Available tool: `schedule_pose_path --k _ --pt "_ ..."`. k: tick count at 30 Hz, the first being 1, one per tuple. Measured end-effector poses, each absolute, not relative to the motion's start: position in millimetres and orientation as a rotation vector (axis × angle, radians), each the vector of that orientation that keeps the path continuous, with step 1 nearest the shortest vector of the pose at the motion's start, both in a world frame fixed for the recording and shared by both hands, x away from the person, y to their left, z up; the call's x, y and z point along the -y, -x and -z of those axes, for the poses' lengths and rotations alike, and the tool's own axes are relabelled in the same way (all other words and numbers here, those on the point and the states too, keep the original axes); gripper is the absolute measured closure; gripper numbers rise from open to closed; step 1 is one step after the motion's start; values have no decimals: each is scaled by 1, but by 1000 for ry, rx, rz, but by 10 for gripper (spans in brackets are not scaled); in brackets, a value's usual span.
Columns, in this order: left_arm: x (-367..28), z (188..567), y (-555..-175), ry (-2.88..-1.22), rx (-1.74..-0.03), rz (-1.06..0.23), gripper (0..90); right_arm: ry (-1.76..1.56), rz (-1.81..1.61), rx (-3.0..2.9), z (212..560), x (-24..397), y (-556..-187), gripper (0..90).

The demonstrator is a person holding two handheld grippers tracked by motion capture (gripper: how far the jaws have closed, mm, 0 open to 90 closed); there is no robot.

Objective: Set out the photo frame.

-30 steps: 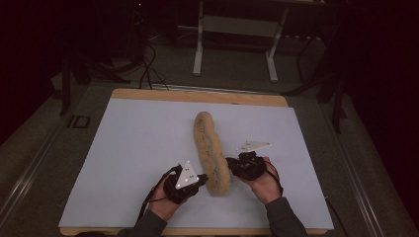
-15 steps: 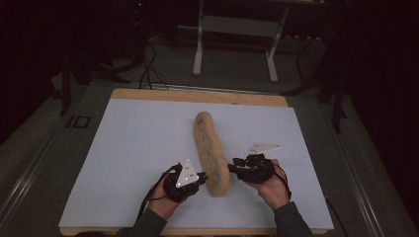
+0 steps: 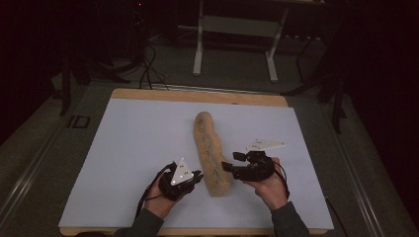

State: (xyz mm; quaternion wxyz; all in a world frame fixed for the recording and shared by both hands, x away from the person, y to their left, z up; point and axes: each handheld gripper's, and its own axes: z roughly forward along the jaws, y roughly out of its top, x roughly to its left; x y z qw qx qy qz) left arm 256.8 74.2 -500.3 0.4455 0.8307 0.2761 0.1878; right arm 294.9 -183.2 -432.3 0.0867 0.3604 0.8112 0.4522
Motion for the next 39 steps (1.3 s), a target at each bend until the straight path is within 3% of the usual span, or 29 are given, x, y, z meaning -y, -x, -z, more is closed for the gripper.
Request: schedule_pose_path --k 7,12,23,26,39 --pt "-81 501 -258 -2037 -710 -466 803 -1079 -1313 -2465 440 170 -293 300" --pt "-89 500 -259 -2030 -731 -477 802 -1077 -1241 -2505 454 158 -292 286" --pt "-101 500 -263 -2015 -769 -481 801 -1075 -1136 -2502 469 148 -285 355" --pt "-103 500 -263 -2008 -775 -483 802 -1041 -1136 -2503 470 146 -282 443" --pt "-108 500 -266 -1996 -790 -481 805 -984 -1076 -2487 467 150 -280 508"
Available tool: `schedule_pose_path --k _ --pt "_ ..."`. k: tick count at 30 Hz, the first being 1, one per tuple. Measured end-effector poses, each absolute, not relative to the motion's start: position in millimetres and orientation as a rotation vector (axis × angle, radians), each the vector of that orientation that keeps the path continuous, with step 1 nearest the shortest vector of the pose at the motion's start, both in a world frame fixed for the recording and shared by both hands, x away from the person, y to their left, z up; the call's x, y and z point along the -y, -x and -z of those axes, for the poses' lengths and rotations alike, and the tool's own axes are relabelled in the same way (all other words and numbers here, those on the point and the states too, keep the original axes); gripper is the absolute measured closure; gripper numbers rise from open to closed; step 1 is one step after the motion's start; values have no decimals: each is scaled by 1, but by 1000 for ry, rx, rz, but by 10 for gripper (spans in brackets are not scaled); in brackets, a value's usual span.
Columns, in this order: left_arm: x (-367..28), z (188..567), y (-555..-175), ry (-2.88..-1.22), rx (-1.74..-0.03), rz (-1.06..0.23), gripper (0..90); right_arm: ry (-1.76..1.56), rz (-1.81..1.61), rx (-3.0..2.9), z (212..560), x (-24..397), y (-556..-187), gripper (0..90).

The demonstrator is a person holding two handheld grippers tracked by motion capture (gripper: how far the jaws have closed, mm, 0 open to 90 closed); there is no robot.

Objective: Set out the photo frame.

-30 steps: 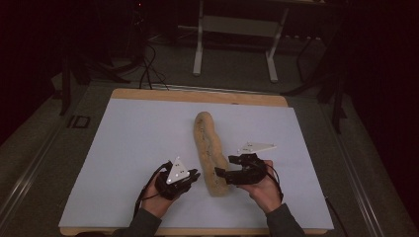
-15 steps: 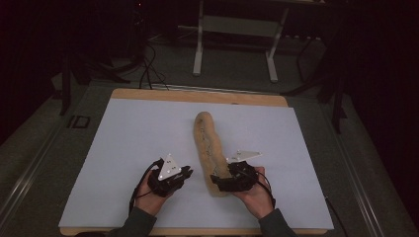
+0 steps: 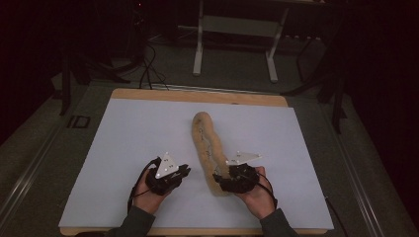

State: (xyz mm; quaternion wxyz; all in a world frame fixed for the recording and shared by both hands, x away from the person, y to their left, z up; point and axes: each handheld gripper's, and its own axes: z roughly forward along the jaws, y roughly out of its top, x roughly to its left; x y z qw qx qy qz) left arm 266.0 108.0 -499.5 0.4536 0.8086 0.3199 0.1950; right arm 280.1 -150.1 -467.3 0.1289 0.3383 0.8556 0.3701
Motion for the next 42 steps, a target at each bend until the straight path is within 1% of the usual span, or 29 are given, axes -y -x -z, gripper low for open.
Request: schedule_pose_path --k 5,23,42 --pt "-112 499 -268 -1992 -801 -481 810 -986 -1077 -2491 467 156 -282 545" --pt "-120 497 -271 -1971 -835 -484 807 -940 -1100 -2542 466 164 -289 567" --pt "-129 495 -273 -1950 -873 -494 806 -796 -1129 -2640 465 164 -293 646"
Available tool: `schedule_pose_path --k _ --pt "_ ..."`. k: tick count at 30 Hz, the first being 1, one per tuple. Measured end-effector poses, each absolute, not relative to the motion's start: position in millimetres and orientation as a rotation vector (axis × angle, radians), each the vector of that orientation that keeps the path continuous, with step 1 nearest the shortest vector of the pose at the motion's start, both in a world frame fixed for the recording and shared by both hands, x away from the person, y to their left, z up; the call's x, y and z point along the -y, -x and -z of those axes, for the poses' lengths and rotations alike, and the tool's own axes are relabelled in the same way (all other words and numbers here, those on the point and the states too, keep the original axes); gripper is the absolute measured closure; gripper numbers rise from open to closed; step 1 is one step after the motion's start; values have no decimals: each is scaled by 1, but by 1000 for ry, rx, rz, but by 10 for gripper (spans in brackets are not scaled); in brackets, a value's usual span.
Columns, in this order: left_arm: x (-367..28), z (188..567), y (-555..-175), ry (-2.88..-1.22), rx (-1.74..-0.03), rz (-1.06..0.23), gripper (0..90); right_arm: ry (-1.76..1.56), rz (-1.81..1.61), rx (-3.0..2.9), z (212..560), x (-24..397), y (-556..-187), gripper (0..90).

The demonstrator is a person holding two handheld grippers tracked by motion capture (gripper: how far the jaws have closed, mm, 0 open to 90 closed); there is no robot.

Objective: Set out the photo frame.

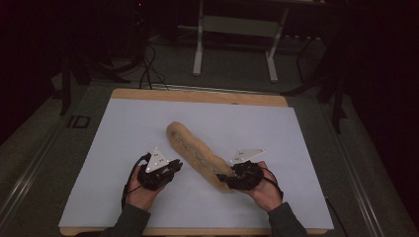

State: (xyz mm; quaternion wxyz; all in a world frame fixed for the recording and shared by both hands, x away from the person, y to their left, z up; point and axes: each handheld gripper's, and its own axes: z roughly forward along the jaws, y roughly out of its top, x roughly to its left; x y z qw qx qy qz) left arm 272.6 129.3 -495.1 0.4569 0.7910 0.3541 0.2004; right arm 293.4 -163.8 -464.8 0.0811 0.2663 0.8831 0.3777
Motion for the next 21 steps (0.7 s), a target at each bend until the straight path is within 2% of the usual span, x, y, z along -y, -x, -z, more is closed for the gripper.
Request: schedule_pose_path --k 12,21 --pt "-139 493 -275 -1929 -919 -507 804 -760 -1123 -2670 464 172 -306 659" --pt "-150 496 -285 -1899 -1051 -559 777 -810 -1124 -2631 465 177 -311 649"
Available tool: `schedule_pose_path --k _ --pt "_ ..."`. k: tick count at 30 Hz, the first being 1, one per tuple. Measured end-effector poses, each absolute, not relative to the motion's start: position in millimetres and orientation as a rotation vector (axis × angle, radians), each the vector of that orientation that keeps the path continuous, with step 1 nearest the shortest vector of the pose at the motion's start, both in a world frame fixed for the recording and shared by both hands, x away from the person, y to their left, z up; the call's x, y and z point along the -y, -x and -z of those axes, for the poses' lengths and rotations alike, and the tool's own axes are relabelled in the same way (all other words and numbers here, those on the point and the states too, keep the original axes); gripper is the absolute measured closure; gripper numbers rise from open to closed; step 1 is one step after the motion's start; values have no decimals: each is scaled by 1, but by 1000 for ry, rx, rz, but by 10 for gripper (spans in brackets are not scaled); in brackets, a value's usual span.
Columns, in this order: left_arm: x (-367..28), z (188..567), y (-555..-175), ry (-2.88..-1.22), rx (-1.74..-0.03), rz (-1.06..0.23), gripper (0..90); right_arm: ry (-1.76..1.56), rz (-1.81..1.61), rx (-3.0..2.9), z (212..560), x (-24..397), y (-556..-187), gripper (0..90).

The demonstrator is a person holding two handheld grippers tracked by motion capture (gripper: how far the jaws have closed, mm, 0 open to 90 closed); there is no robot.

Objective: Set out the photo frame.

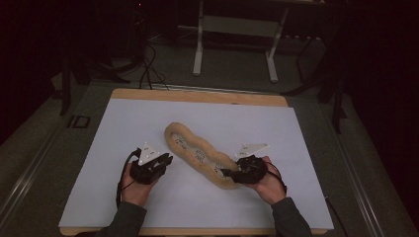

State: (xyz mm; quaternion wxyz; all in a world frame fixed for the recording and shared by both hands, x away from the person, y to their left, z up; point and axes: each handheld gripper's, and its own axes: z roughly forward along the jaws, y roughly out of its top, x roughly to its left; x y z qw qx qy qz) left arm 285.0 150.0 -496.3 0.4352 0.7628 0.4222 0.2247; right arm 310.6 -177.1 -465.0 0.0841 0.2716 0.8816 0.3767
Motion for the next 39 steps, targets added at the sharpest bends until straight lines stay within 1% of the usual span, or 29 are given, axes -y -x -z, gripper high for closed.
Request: schedule_pose_path --k 9,13,16,19,26,29,32,35,39 --pt "-160 497 -296 -1845 -1134 -562 715 -897 -1122 -2577 467 179 -310 607" --pt "-165 499 -306 -1857 -1170 -562 694 -920 -1123 -2559 468 180 -308 580" --pt "-166 497 -313 -1865 -1179 -577 683 -947 -1113 -2553 471 180 -307 551" --pt "-166 495 -321 -1872 -1174 -593 666 -959 -1108 -2554 475 182 -304 555" --pt "-162 490 -341 -1882 -1159 -630 639 -985 -1071 -2556 483 185 -298 517" --pt "-161 489 -350 -1871 -1176 -649 607 -994 -1069 -2559 485 187 -296 517" --pt "-158 490 -356 -1858 -1170 -642 590 -987 -1066 -2566 486 188 -293 537" --pt "-153 491 -363 -1878 -1176 -656 573 -978 -1062 -2576 486 188 -291 556" --pt "-150 495 -373 -1887 -1183 -629 556 -974 -1062 -2579 487 190 -290 568"
